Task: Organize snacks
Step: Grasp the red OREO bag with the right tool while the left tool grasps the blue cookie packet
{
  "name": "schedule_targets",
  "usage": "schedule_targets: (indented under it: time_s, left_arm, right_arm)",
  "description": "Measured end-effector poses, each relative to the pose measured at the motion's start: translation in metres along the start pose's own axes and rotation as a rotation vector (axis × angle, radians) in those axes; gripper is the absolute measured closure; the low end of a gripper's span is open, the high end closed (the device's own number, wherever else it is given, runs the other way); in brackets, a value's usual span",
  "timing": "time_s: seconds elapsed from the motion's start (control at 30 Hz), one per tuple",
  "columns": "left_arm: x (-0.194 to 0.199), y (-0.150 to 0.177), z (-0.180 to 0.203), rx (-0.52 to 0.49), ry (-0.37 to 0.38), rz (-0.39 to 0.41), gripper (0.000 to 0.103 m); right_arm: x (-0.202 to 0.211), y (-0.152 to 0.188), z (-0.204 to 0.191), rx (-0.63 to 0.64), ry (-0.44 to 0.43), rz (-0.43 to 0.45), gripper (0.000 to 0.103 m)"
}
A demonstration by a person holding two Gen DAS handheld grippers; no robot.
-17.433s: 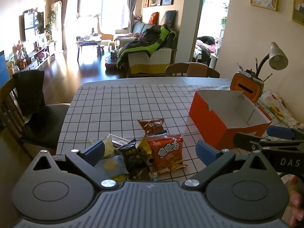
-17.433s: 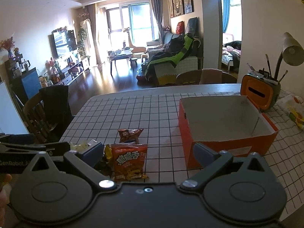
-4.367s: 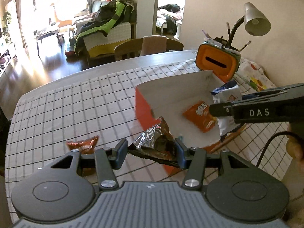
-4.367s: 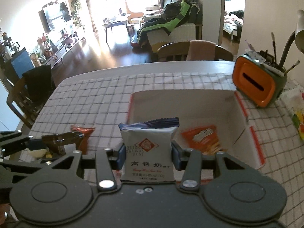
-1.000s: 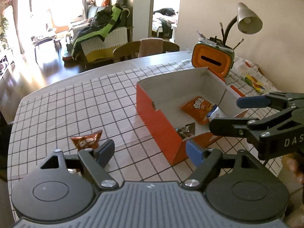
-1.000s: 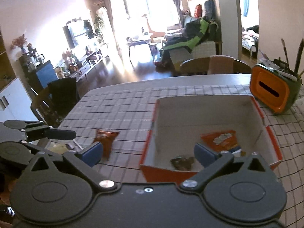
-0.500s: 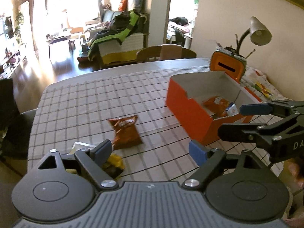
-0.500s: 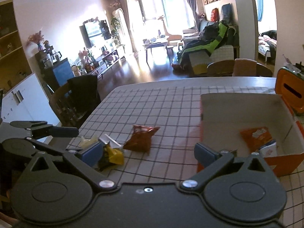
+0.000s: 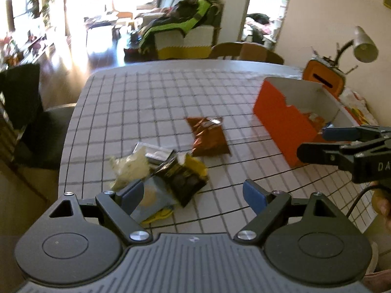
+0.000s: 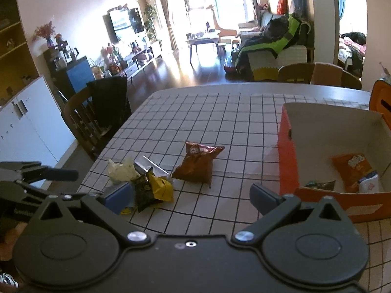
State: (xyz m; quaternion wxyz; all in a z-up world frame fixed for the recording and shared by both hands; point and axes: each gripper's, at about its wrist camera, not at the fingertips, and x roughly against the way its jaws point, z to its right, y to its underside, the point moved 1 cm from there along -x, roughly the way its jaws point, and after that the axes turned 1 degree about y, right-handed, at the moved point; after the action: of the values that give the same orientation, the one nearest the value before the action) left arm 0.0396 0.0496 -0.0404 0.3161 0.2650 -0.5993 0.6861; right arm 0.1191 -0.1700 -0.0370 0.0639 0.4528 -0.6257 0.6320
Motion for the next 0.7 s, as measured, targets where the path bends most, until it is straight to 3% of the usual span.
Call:
schedule_targets:
  time_s: [0.33,0.7]
  left_arm:
    - [-0.035,0.007,-0.026,0.095,-0.085,-0.082,0.015]
    - [-0.086,0.004,-0.069,0.333,-0.154,-0.217,0.015]
  right_arm:
    - [-0.055,-0.012,0.008,0.035,-0.011,-0.072,0.0]
    - [-0.117,-0.028,0.023,0.0,-0.012,-0.139,0.002]
